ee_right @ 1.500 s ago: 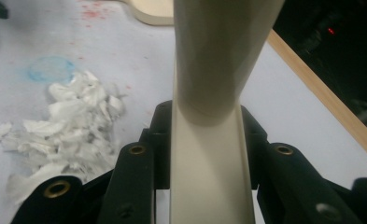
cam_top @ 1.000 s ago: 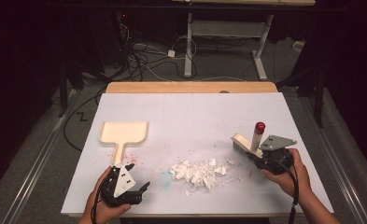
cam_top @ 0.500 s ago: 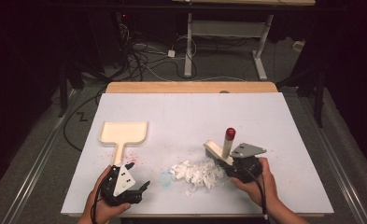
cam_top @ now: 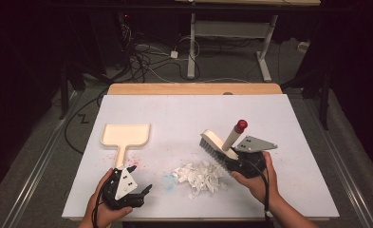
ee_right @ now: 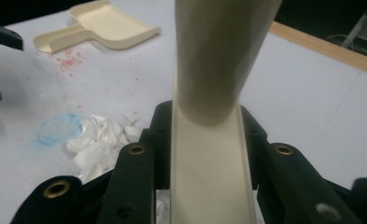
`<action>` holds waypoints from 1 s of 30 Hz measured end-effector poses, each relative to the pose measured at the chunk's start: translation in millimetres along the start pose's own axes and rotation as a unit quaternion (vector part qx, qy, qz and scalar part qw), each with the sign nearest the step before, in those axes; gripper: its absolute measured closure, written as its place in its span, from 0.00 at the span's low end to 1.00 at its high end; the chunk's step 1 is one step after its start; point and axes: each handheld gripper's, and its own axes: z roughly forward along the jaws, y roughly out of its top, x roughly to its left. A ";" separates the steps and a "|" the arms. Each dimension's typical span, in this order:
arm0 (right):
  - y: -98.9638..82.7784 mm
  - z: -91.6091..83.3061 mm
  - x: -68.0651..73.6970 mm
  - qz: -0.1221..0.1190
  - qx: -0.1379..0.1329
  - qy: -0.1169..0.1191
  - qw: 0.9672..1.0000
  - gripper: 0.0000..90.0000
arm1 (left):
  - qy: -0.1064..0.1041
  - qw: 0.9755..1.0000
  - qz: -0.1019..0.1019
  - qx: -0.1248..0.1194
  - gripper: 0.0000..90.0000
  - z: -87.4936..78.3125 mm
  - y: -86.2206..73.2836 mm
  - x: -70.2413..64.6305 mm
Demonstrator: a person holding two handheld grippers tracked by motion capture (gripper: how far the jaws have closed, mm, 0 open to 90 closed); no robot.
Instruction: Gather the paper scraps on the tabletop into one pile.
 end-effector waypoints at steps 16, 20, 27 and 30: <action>-4.4 4.8 67.6 -0.050 0.039 0.226 0.972 0.75 | 0.043 0.997 -0.055 -0.023 0.22 -13.9 -6.1 17.7; -15.6 15.9 65.9 -0.085 0.066 0.251 0.962 0.75 | 0.040 0.998 -0.049 -0.020 0.22 -12.7 -5.3 16.6; -17.5 30.6 52.7 -0.122 0.081 0.239 0.960 0.75 | 0.032 0.998 -0.045 -0.017 0.22 -8.6 -3.9 16.0; -16.4 35.7 45.7 -0.119 0.079 0.234 0.962 0.75 | 0.029 0.999 -0.044 -0.015 0.22 -6.8 -4.1 15.8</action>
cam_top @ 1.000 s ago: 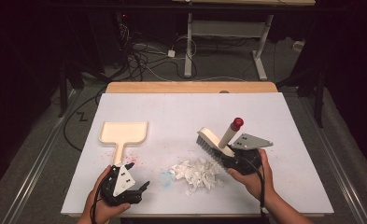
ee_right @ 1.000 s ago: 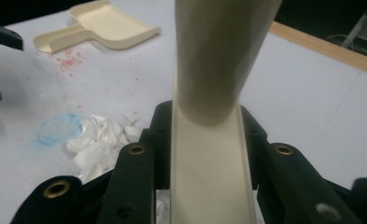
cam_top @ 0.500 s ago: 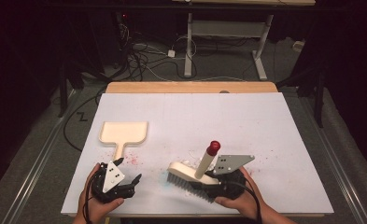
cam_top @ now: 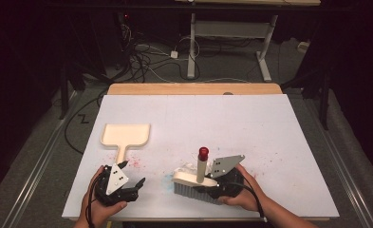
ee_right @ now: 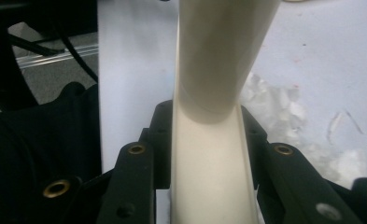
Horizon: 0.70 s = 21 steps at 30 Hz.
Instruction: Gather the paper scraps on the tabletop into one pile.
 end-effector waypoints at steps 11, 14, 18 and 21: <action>9.2 -0.8 -28.4 0.004 -0.010 -0.038 0.999 0.75 | -0.007 1.000 0.009 0.009 0.22 3.1 -0.2 -2.8; 9.6 -8.3 -25.7 0.004 -0.019 -0.033 0.999 0.75 | -0.007 1.000 0.009 0.010 0.22 3.0 -0.5 -2.8; 11.0 -30.8 -14.9 -0.001 -0.038 -0.031 0.999 0.75 | -0.006 1.000 0.017 0.006 0.22 2.1 -0.1 -3.5; 8.3 -53.1 -5.6 -0.009 -0.040 -0.041 0.998 0.75 | -0.007 1.000 0.019 0.007 0.22 2.0 0.0 -4.3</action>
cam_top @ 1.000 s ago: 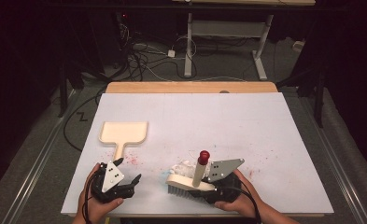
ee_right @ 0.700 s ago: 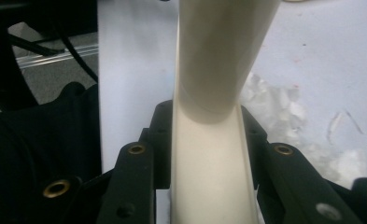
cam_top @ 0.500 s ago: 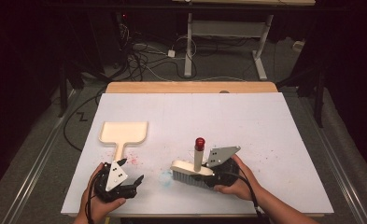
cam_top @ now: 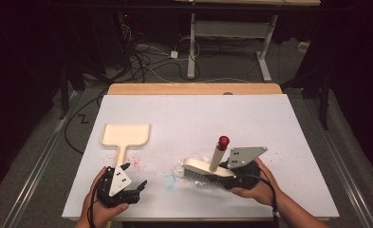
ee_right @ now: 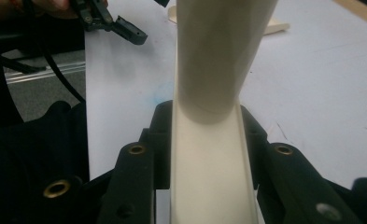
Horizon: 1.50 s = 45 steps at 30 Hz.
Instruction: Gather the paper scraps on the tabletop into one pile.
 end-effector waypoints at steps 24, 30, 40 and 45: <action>-64.8 -56.4 5.7 0.043 0.117 -0.055 0.991 0.75 | -0.007 1.000 0.015 0.015 0.22 7.0 2.7 -5.3; -51.5 -33.5 -4.0 0.035 0.101 -0.064 0.992 0.75 | -0.008 1.000 0.017 0.015 0.22 7.4 2.9 -4.9; -26.6 -9.3 -2.5 0.024 0.063 -0.057 0.996 0.75 | -0.009 1.000 0.015 0.014 0.22 6.1 1.6 -4.8; -26.3 -29.9 1.6 0.040 0.039 -0.078 0.995 0.75 | -0.008 1.000 0.016 0.014 0.22 5.2 1.7 -3.7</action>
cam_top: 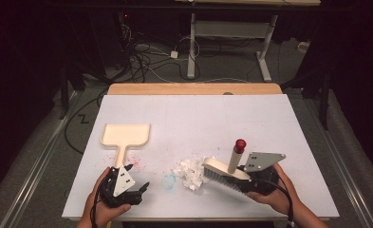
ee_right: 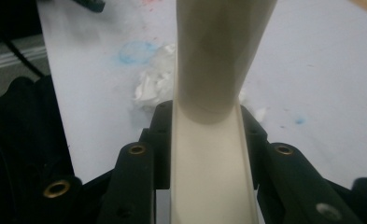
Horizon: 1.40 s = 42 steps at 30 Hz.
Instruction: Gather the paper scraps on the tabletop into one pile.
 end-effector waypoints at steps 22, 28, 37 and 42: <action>-5.0 53.3 -15.6 0.112 0.011 -0.204 0.972 0.75 | -0.005 1.000 0.001 0.005 0.23 1.5 1.5 -2.9; 12.7 81.6 10.2 0.097 0.003 -0.190 0.977 0.75 | -0.006 1.000 0.000 0.003 0.23 1.6 0.6 -2.0; 28.3 94.7 21.9 0.095 -0.022 -0.155 0.983 0.75 | -0.007 1.000 0.000 0.003 0.23 0.6 -0.3 -0.7; 28.0 79.6 11.6 0.097 -0.037 -0.163 0.981 0.75 | -0.007 1.000 -0.001 0.003 0.23 0.5 0.1 -0.9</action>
